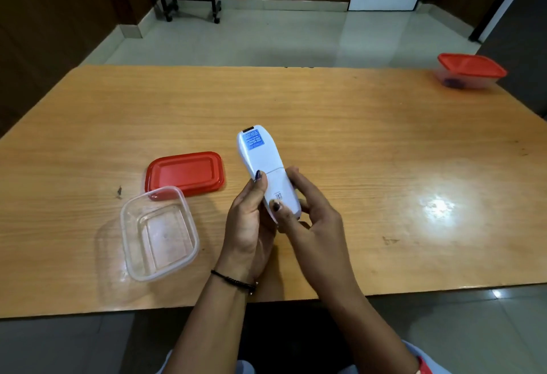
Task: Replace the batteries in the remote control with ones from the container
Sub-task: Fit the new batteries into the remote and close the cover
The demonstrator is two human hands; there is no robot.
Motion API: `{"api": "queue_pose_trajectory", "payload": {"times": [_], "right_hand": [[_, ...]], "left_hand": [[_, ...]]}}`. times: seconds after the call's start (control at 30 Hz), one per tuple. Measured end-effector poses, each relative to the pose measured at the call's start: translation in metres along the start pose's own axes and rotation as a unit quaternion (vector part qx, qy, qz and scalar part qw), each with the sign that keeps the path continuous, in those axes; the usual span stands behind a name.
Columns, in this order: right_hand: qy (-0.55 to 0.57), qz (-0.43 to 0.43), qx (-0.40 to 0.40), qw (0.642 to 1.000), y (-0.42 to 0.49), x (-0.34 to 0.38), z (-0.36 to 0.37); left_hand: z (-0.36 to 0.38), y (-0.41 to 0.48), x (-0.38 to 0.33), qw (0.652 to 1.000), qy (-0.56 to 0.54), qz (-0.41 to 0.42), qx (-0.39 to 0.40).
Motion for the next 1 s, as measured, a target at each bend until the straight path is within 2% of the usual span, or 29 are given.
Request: {"api": "queue_pose_trajectory", "payload": {"times": [0.1, 0.17, 0.47, 0.53, 0.6, 0.67, 0.7, 0.73, 0.77, 0.83, 0.87, 0.93, 1.0], "right_hand": [[0.143, 0.106, 0.012, 0.984, 0.006, -0.016, -0.007], [0.179, 0.130, 0.046, 0.974, 0.007, -0.021, -0.006], [0.167, 0.132, -0.011, 0.977, 0.006, -0.026, -0.007], [0.180, 0.144, -0.004, 0.973, 0.007, -0.027, -0.005], [0.254, 0.181, 0.064, 0.948, 0.008, -0.027, 0.003], [0.335, 0.240, 0.151, 0.899, 0.005, -0.023, 0.012], [0.344, 0.262, 0.169, 0.886, 0.004, -0.023, 0.012], [0.327, 0.269, 0.168, 0.890, 0.003, -0.024, 0.009], [0.273, 0.255, 0.145, 0.916, 0.006, -0.028, 0.004], [0.074, 0.181, 0.056, 0.979, 0.011, -0.030, -0.016], [-0.027, 0.137, 0.020, 0.990, 0.011, -0.025, -0.023], [-0.171, 0.064, 0.015, 0.983, 0.008, -0.016, -0.024], [-0.250, 0.017, 0.014, 0.968, 0.007, -0.013, -0.021]], "left_hand": [[0.003, 0.001, -0.007, 0.999, 0.013, 0.029, 0.019], [0.006, 0.000, -0.010, 0.998, 0.041, 0.042, 0.028], [0.006, -0.003, -0.012, 0.994, 0.089, 0.064, 0.023], [0.005, -0.002, -0.012, 0.994, 0.087, 0.065, 0.018], [0.003, -0.002, -0.010, 0.995, 0.075, 0.055, 0.018], [0.001, -0.001, -0.006, 0.999, 0.041, 0.020, 0.024], [0.001, -0.002, -0.004, 0.999, 0.035, 0.000, 0.022], [-0.001, -0.002, -0.002, 0.999, 0.045, -0.012, 0.012], [-0.003, -0.001, -0.001, 0.998, 0.064, -0.011, -0.006], [-0.010, 0.001, 0.000, 0.992, 0.104, 0.012, -0.063], [-0.013, 0.001, 0.000, 0.990, 0.112, 0.020, -0.088], [-0.015, 0.001, 0.001, 0.986, 0.127, 0.034, -0.100], [-0.014, 0.002, -0.003, 0.978, 0.182, 0.064, -0.083]]}}
Point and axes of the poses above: each hand's wrist, its own y-axis towards the middle knuckle, its own z-axis out of the palm, x = y × z, the point moved 8 cm from there along y, towards the middle knuckle, and after that the axes turned 10 degrees about z, right-handed, at the moved point
